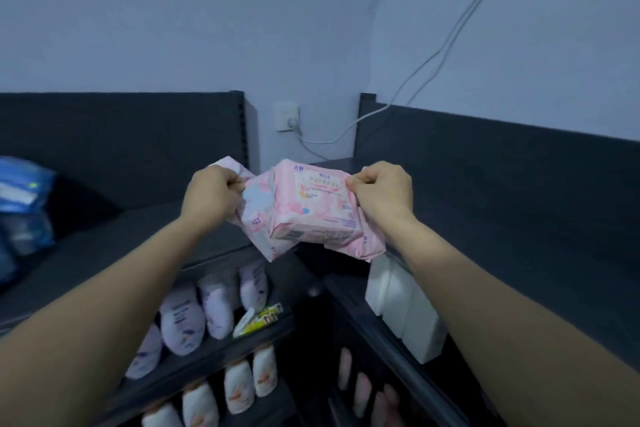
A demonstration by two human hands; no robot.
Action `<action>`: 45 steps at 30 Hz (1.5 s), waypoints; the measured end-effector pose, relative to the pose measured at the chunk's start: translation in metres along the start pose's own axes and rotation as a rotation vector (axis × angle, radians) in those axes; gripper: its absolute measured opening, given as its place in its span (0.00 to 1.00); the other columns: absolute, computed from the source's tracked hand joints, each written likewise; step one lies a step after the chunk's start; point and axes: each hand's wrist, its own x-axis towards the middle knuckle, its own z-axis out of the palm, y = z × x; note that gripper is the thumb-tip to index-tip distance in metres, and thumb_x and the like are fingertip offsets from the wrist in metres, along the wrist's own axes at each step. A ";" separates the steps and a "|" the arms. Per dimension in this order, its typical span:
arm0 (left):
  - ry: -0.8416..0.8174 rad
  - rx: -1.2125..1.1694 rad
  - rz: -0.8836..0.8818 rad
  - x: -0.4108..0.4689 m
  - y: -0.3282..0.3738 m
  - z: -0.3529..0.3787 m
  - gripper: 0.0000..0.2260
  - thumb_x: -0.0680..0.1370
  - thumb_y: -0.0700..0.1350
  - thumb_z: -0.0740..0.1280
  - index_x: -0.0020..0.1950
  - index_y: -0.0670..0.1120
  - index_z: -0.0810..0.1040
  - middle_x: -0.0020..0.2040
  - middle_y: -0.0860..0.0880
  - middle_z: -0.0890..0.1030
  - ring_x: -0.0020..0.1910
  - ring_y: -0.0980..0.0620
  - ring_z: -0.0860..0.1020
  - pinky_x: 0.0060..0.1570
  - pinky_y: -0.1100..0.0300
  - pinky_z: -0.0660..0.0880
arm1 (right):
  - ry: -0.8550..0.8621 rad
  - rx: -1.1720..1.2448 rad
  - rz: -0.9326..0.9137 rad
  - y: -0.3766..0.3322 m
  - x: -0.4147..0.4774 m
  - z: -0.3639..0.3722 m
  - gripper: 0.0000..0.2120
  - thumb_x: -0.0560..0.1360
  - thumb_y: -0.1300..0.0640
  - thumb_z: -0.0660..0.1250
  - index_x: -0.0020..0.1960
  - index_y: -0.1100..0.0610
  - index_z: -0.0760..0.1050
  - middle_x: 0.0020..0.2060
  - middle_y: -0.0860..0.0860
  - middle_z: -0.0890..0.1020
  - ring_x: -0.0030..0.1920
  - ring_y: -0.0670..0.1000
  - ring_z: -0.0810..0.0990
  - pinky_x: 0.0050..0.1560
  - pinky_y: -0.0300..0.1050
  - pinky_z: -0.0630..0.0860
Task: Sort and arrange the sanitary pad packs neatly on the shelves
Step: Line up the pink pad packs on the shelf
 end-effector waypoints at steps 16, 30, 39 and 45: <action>0.070 0.251 -0.038 0.066 -0.223 -0.105 0.07 0.77 0.36 0.64 0.46 0.40 0.83 0.44 0.47 0.76 0.46 0.46 0.75 0.42 0.54 0.70 | -0.303 0.358 0.147 -0.103 0.046 0.284 0.20 0.69 0.62 0.72 0.22 0.44 0.79 0.33 0.40 0.81 0.44 0.53 0.84 0.48 0.54 0.82; -0.114 0.462 -0.056 0.142 -0.285 -0.072 0.08 0.77 0.43 0.63 0.44 0.40 0.79 0.47 0.46 0.76 0.49 0.44 0.77 0.41 0.56 0.67 | -0.227 -0.060 0.191 -0.113 0.110 0.399 0.09 0.73 0.57 0.63 0.43 0.61 0.80 0.37 0.53 0.81 0.31 0.50 0.73 0.28 0.37 0.64; -0.171 0.520 -0.033 0.139 -0.287 -0.056 0.16 0.81 0.50 0.55 0.66 0.45 0.68 0.62 0.47 0.73 0.59 0.45 0.74 0.53 0.50 0.71 | -0.414 -0.395 -0.020 -0.102 0.106 0.417 0.09 0.78 0.57 0.59 0.53 0.56 0.76 0.49 0.54 0.80 0.47 0.56 0.78 0.40 0.43 0.69; -0.162 0.438 -0.108 0.141 -0.278 -0.058 0.16 0.78 0.47 0.63 0.63 0.44 0.73 0.58 0.45 0.75 0.57 0.44 0.76 0.52 0.51 0.73 | -0.546 -0.240 -0.079 -0.101 0.103 0.405 0.19 0.80 0.48 0.54 0.36 0.56 0.71 0.42 0.54 0.77 0.43 0.54 0.76 0.39 0.46 0.71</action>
